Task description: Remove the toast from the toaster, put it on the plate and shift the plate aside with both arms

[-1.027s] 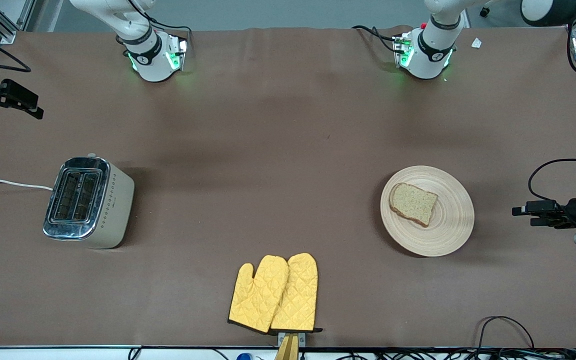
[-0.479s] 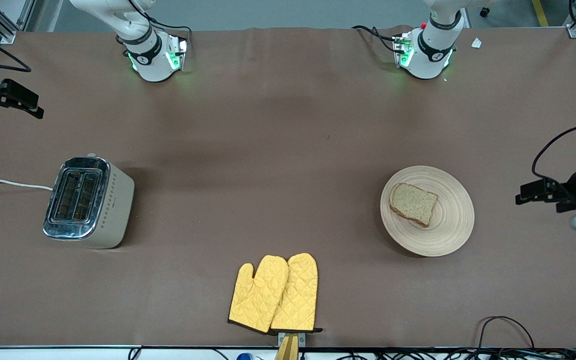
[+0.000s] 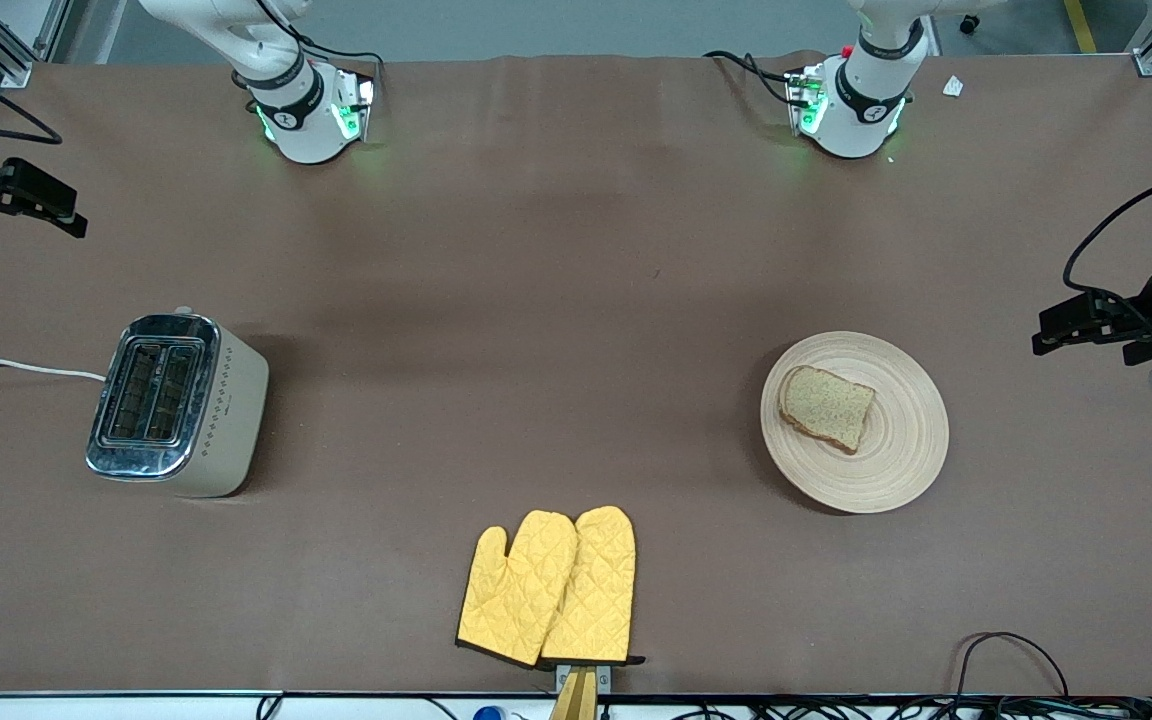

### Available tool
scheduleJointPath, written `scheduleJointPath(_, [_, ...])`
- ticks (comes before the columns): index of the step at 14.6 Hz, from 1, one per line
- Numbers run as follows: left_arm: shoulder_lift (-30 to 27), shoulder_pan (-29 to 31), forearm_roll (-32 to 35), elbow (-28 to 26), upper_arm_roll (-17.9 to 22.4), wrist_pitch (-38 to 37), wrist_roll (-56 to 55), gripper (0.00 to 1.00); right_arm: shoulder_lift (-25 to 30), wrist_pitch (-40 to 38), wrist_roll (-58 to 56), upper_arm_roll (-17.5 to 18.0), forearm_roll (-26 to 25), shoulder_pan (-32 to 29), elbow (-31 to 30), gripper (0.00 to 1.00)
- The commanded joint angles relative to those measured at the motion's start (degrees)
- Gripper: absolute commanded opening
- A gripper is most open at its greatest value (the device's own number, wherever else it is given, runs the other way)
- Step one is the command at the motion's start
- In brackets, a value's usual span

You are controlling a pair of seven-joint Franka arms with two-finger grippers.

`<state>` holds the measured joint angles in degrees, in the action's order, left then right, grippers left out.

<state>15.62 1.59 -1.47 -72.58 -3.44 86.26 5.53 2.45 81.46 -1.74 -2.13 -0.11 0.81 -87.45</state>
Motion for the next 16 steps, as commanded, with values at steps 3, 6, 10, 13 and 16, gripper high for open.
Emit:
scheduleJointPath(3, [-5.8, -2.3, 0.2, -2.9, 0.6, -2.6, -4.2, 1.0, 0.1, -0.4, -0.7, 0.3, -0.9, -0.5, 0.3, 1.0])
scheduleJointPath(6, [-11.6, -2.3, 0.2, -10.0, 0.7, -0.8, -5.0, 1.0, 0.1, -0.5, -0.7, 0.3, -0.9, -0.5, 0.3, 1.0])
scheduleJointPath(10, [-17.2, -2.8, 0.9, -17.6, 1.2, 3.0, -5.9, 1.0, 0.1, -0.4, -0.6, 0.3, -0.9, -0.5, 0.3, 1.0])
scheduleJointPath(13, [-18.3, -2.8, 0.9, -19.2, 1.8, 4.1, -5.8, 1.0, 0.1, -0.4, -0.6, 0.3, -0.9, -0.5, 0.3, 1.0])
scheduleJointPath(16, [-17.6, -4.7, 1.1, -18.6, 2.0, 4.3, -10.2, 1.0, 0.1, -0.4, -0.6, 0.3, -0.9, -0.5, 0.3, 1.0])
